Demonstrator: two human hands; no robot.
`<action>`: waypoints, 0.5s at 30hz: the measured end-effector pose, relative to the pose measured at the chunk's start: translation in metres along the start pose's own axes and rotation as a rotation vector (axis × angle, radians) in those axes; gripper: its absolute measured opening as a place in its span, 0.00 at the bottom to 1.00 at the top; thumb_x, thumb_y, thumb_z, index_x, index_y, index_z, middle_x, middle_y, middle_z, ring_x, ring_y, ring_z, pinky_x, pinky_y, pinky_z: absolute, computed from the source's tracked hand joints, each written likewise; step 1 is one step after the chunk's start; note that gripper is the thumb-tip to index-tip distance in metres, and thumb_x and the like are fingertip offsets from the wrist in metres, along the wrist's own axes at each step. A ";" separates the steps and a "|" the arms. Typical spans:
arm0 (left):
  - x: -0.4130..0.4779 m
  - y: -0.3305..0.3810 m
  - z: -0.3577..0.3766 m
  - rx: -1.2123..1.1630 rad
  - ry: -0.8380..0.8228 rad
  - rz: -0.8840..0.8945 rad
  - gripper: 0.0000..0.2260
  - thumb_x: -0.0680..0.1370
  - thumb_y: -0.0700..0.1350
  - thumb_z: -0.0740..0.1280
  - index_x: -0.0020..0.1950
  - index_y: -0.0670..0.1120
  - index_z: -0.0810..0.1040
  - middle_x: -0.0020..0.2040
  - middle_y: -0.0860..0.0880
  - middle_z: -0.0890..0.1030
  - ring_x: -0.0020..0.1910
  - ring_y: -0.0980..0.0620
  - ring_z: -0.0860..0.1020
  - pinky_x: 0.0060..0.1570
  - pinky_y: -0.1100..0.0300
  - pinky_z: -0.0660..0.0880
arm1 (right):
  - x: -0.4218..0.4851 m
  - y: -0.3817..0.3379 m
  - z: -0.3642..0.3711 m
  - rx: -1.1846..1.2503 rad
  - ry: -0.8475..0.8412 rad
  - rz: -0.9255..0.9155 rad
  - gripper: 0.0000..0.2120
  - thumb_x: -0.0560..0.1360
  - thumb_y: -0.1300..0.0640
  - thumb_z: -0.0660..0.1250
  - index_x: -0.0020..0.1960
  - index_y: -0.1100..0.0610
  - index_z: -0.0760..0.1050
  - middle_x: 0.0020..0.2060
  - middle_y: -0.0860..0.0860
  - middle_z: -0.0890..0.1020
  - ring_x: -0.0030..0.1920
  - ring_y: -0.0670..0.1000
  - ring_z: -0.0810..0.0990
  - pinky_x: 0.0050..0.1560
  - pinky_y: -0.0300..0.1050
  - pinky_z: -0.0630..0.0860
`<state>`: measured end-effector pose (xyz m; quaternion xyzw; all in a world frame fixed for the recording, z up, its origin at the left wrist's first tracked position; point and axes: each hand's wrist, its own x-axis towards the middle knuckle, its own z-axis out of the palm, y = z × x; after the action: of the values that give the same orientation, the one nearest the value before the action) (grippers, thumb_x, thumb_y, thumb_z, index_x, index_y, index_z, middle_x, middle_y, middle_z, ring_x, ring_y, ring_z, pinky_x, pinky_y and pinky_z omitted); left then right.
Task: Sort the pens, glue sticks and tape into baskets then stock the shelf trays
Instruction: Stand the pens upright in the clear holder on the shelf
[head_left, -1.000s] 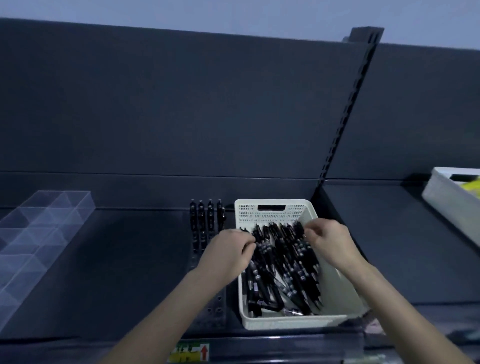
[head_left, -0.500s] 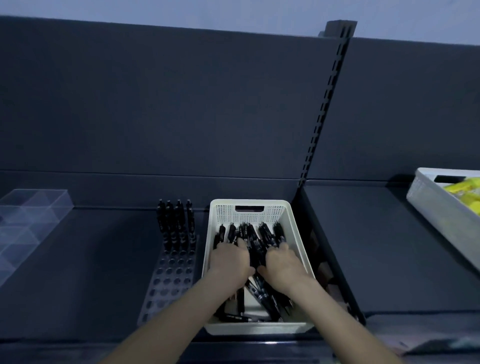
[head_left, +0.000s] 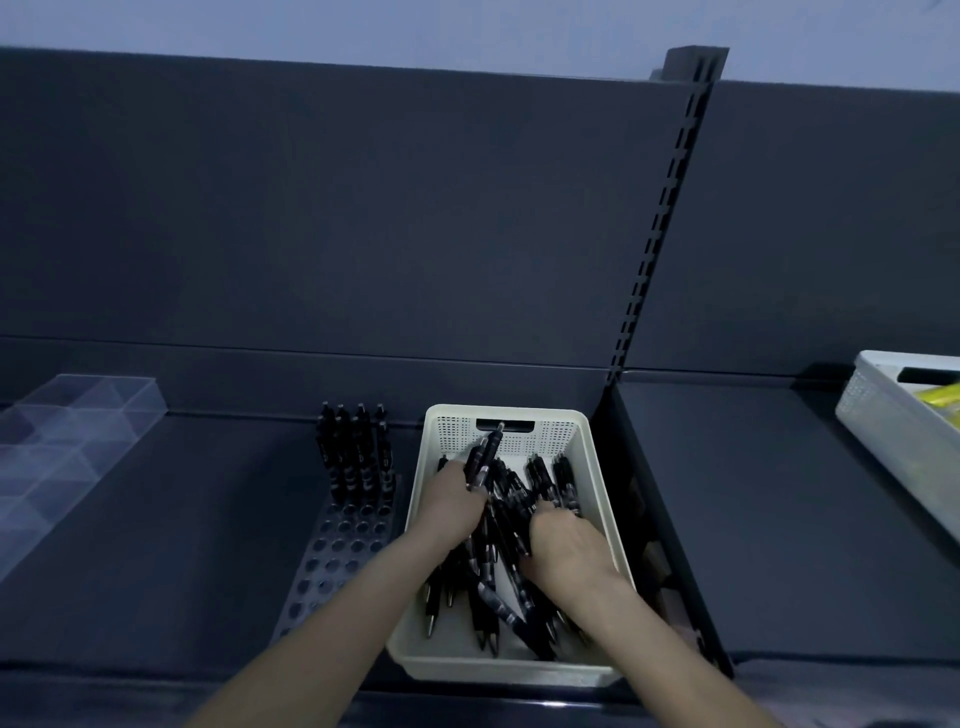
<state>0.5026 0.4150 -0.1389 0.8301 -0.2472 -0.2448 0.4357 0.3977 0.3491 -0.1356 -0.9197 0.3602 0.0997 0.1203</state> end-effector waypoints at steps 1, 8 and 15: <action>-0.001 0.001 -0.001 -0.077 0.001 0.003 0.08 0.78 0.35 0.59 0.54 0.42 0.73 0.37 0.49 0.75 0.34 0.53 0.73 0.32 0.65 0.70 | 0.000 0.001 -0.001 0.015 -0.002 0.002 0.16 0.74 0.64 0.62 0.62 0.63 0.67 0.59 0.59 0.78 0.59 0.59 0.78 0.54 0.47 0.74; -0.007 0.011 -0.014 -0.355 -0.015 0.112 0.10 0.76 0.32 0.61 0.39 0.45 0.71 0.35 0.47 0.78 0.38 0.49 0.77 0.46 0.58 0.74 | -0.007 -0.004 -0.005 0.101 -0.014 -0.022 0.14 0.73 0.64 0.63 0.58 0.62 0.68 0.56 0.60 0.78 0.57 0.60 0.78 0.51 0.49 0.74; -0.015 0.027 -0.037 -0.363 -0.010 0.241 0.09 0.79 0.35 0.57 0.43 0.47 0.71 0.40 0.50 0.79 0.43 0.52 0.79 0.54 0.55 0.74 | 0.004 0.014 -0.021 0.546 0.067 0.003 0.04 0.72 0.61 0.68 0.39 0.59 0.75 0.34 0.54 0.78 0.36 0.53 0.79 0.36 0.41 0.72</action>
<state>0.5093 0.4330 -0.0949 0.7011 -0.2987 -0.2355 0.6031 0.3928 0.3306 -0.1183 -0.8553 0.3791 -0.0314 0.3518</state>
